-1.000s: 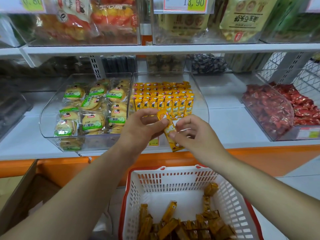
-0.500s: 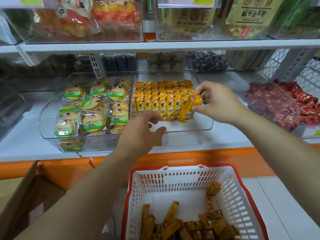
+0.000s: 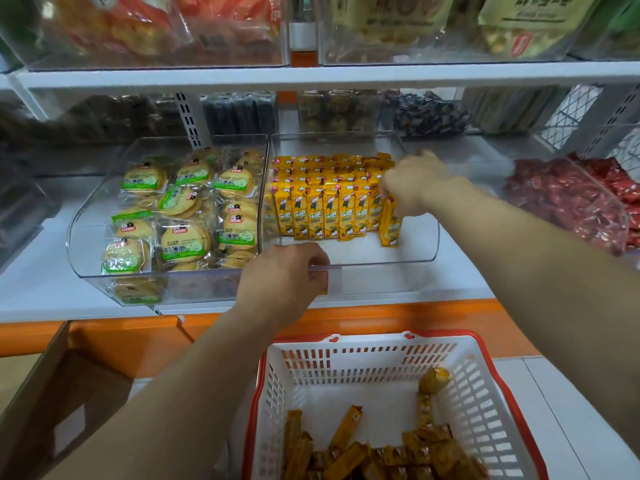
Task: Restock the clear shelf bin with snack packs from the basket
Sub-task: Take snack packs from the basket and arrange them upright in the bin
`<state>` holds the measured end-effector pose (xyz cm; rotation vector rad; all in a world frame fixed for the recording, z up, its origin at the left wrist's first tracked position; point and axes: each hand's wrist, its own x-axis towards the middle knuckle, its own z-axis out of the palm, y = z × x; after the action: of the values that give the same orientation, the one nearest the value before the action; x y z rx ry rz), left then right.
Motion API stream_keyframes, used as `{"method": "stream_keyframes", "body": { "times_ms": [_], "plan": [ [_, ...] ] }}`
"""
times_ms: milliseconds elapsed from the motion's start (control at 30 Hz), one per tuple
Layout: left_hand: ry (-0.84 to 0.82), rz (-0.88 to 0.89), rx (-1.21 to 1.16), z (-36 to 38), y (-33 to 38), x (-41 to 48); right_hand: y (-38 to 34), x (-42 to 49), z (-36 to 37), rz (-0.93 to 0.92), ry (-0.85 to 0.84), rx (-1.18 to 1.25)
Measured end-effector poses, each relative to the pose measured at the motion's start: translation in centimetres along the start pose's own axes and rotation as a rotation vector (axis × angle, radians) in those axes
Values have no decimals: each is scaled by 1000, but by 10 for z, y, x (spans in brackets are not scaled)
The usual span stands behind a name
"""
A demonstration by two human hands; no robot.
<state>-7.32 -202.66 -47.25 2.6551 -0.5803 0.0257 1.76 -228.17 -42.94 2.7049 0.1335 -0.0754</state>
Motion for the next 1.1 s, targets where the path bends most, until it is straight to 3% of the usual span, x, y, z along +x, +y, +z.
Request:
{"method": "stream_keyframes", "body": {
  "times_ms": [133,333,433,567,667,800,1100],
  "plan": [
    [-10,1,-105,-5,-2,-1,2,-17,-7,13,54,51],
    [108,124,-190,-20,10,-14,5,-102,-33,-8,236,334],
    [-11,129,-315,-17,17,-30,-5,-157,-30,-59,249,566],
    [-242,49,-326,12,15,-51,-26,-194,18,-115,-27,662],
    [-462,-2,-152,42,3,-59,-47,-201,78,-134,-222,603],
    [-581,-106,5,93,-13,-66,-75,-205,166,-111,-440,640],
    [-861,-344,-161,256,-44,-111,-132,-209,325,258,-604,870]
  ]
}}
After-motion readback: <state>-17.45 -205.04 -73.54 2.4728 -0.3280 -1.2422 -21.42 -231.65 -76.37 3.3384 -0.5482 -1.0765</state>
